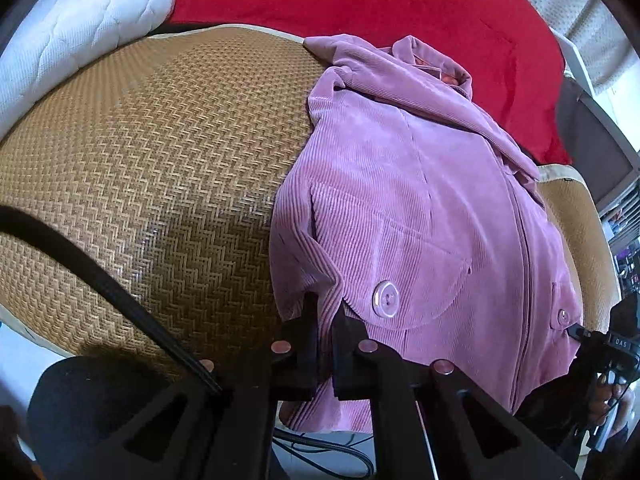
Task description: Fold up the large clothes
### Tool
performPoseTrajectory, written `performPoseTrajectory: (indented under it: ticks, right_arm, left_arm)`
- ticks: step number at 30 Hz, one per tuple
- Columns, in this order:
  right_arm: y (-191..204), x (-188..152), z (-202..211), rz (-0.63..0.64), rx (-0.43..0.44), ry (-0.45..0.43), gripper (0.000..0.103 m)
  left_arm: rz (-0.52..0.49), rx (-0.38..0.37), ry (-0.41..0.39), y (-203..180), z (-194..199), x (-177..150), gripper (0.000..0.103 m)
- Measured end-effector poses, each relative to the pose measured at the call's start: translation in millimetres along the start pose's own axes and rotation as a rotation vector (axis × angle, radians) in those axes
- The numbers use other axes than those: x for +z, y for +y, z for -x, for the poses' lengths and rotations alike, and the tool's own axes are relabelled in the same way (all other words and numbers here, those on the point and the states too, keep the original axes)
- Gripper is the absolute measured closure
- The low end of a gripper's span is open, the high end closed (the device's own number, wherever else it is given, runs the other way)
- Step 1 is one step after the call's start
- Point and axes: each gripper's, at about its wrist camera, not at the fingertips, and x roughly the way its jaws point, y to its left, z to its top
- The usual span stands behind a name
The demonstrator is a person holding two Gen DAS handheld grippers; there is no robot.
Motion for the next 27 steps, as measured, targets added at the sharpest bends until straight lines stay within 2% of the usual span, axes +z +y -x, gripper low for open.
performPoseTrajectory:
  ticks: [3, 5, 9, 12, 19, 20, 22, 25, 27]
  right_arm:
    - [-4, 4, -11, -0.005, -0.031, 0.002, 0.081]
    - [1, 2, -16, 0.005, -0.05, 0.006, 0.081]
    - [7, 2, -20, -0.003, -0.044, 0.017, 0.071]
    - [17, 2, -26, 0.001, -0.058, 0.021, 0.068]
    - [26, 1, -33, 0.017, -0.083, 0.033, 0.068]
    - [26, 1, -33, 0.032, -0.093, 0.034, 0.069]
    - [28, 2, -35, 0.053, -0.102, 0.04, 0.094]
    - [31, 5, -29, 0.034, -0.041, 0.033, 0.094]
    - [43, 8, -14, 0.046, 0.017, -0.004, 0.094]
  left_arm:
    - [-0.005, 0.002, 0.005, 1, -2, -3, 0.099]
    - [0.005, -0.003, 0.01, -4, -8, -5, 0.099]
    - [0.003, 0.0, 0.017, -2, -13, 0, 0.098]
    - [-0.004, 0.003, 0.017, -5, -15, -3, 0.098]
    - [-0.009, 0.003, 0.019, -1, -7, -6, 0.098]
    - [-0.013, 0.002, 0.02, 0, -7, -5, 0.098]
    - [-0.019, -0.008, 0.019, -2, -3, -4, 0.099]
    - [-0.025, -0.047, -0.02, -4, 15, 2, 0.099]
    - [-0.017, -0.099, -0.071, -5, 34, 8, 0.099]
